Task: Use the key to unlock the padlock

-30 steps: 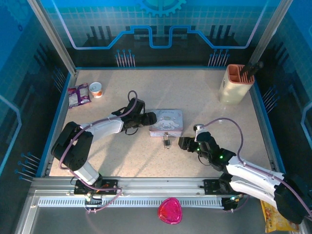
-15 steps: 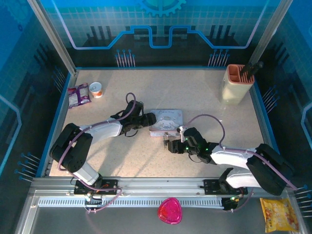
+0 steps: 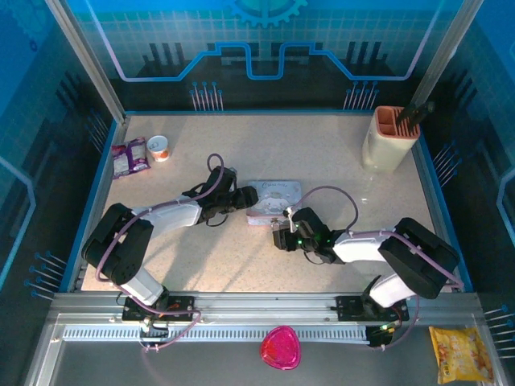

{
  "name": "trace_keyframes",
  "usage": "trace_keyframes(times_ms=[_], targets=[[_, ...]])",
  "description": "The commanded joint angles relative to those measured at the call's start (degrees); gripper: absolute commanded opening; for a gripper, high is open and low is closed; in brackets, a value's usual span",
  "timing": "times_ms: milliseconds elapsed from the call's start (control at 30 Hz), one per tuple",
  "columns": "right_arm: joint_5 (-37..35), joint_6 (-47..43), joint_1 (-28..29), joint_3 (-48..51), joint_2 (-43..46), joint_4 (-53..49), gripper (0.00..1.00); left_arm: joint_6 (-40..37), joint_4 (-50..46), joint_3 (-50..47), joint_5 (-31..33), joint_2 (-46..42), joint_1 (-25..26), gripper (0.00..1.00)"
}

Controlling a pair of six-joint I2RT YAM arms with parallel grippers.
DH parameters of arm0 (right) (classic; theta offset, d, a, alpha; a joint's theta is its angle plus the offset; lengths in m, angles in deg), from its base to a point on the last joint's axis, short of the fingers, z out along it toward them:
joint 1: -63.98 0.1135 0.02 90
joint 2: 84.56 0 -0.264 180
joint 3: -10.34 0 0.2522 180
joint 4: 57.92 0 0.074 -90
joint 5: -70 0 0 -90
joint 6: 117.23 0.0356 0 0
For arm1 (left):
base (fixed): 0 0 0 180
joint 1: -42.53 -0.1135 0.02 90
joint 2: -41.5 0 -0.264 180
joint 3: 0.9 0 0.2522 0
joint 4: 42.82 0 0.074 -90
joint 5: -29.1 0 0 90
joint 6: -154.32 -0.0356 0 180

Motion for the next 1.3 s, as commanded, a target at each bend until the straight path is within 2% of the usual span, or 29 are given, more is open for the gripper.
trace_keyframes(times_ms=[0,233,533,767,933,1067,1267], targets=[[-0.1,-0.6,1.8,-2.2,-2.7,1.6,0.32,0.5,-5.3,-2.4,1.0,1.5,-0.1,0.73],[-4.8,-0.8,2.7,-2.0,1.3,-3.6,0.18,2.5,-5.7,-3.7,3.4,0.4,-0.1,0.72],[-11.9,6.1,5.1,-0.8,6.5,-4.9,0.13,8.4,-2.4,-6.1,6.6,-1.6,3.2,0.68],[-14.5,15.7,3.8,4.2,6.1,5.4,0.13,12.5,0.0,-7.5,9.2,-3.0,8.3,0.68],[-12.6,20.3,0.2,7.7,6.2,13.0,0.11,13.8,0.9,-7.5,10.2,-2.6,11.0,0.68],[-11.1,23.2,-2.1,9.1,6.3,16.1,0.09,14.8,1.5,-7.6,10.8,-2.0,12.6,0.68],[-12.4,27.1,-2.4,10.0,5.9,18.8,0.08,15.4,2.8,-7.6,11.3,-1.4,13.6,0.67]])
